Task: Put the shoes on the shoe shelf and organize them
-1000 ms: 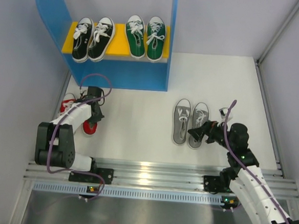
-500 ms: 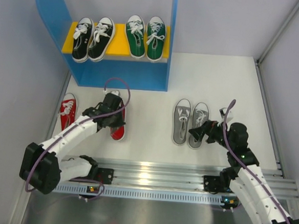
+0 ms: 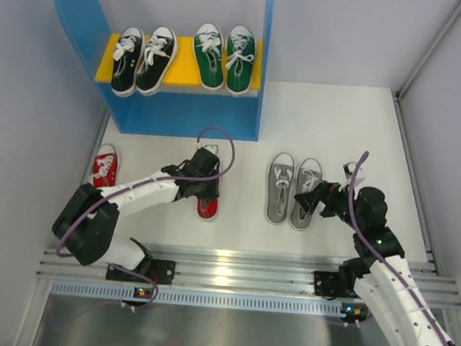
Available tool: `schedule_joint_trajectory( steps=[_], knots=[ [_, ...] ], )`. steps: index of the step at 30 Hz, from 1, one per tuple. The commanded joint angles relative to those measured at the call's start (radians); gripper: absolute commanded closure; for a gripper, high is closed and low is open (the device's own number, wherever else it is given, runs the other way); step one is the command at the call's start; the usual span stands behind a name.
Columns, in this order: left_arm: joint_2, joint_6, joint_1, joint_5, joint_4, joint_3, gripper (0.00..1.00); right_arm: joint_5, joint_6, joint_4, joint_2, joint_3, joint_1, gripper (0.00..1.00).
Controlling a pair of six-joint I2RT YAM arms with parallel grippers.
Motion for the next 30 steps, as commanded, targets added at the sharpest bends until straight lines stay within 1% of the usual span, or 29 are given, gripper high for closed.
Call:
schedule_joint_trajectory(
  steps=[1,2,3,4,5,6,7,8,9,10,11,12,15,17,19,22,23,25,26,27,30],
  knots=[
    [0.017,0.031,-0.003,-0.045,0.152,0.044,0.65,0.029,-0.015,-0.008,-0.01,0.053,0.022,0.01],
    [0.004,0.033,-0.01,-0.059,0.15,0.047,0.54,0.038,-0.015,-0.01,-0.01,0.053,0.023,0.0],
    [-0.015,0.036,-0.038,-0.108,0.149,0.048,0.06,0.043,-0.017,-0.017,-0.013,0.051,0.026,0.01],
    [-0.061,0.037,-0.059,-0.14,0.138,0.053,0.02,0.046,-0.018,-0.019,-0.015,0.051,0.028,0.01],
    [-0.082,0.033,-0.099,-0.172,0.118,0.061,0.02,0.052,-0.018,-0.019,-0.018,0.048,0.03,0.0],
    [-0.127,0.028,-0.118,-0.261,0.089,0.08,0.02,0.054,-0.018,-0.019,-0.019,0.04,0.031,0.01],
    [-0.148,0.011,-0.139,-0.306,0.062,0.09,0.02,0.054,-0.018,-0.014,-0.021,0.039,0.033,0.01],
    [-0.168,0.001,-0.185,-0.358,0.002,0.099,0.02,0.055,-0.017,-0.013,-0.019,0.033,0.034,0.01],
    [-0.191,-0.012,-0.207,-0.401,-0.015,0.102,0.02,0.055,-0.017,-0.008,-0.015,0.03,0.036,0.01],
    [-0.237,-0.044,-0.234,-0.476,-0.026,0.087,0.02,0.055,-0.017,-0.004,-0.013,0.028,0.036,0.01],
    [-0.257,-0.065,-0.259,-0.501,-0.043,0.072,0.02,0.055,-0.017,-0.001,-0.012,0.025,0.037,0.01],
    [-0.294,-0.105,-0.306,-0.518,-0.046,0.035,0.02,0.055,-0.017,0.003,-0.009,0.02,0.039,0.0],
    [-0.331,-0.168,-0.397,-0.617,-0.069,-0.042,0.02,0.055,-0.02,0.016,0.001,0.014,0.042,0.0],
    [-0.354,-0.22,-0.449,-0.648,-0.071,-0.074,0.02,0.054,-0.021,0.022,0.005,0.011,0.043,0.01],
    [-0.356,-0.286,-0.464,-0.66,-0.1,-0.1,0.02,0.052,-0.023,0.026,0.011,0.007,0.046,0.01],
    [-0.322,-0.406,-0.529,-0.755,-0.155,-0.122,0.02,0.052,-0.02,0.03,0.008,0.004,0.048,0.01],
    [-0.31,-0.433,-0.568,-0.819,-0.175,-0.12,0.02,0.054,-0.02,0.032,0.007,0.004,0.049,0.01],
    [-0.262,-0.521,-0.612,-0.896,-0.247,-0.105,0.02,0.054,-0.017,0.032,0.007,0.002,0.049,0.0],
    [-0.247,-0.551,-0.653,-0.974,-0.273,-0.093,0.02,0.052,-0.017,0.03,0.008,0.002,0.051,0.01],
    [-0.215,-0.599,-0.673,-1.004,-0.296,-0.078,0.02,0.054,-0.018,0.024,0.005,0.002,0.051,0.01],
    [-0.158,-0.656,-0.701,-1.045,-0.299,-0.079,0.02,0.052,-0.02,0.015,0.001,0.002,0.053,0.0]
  ],
)
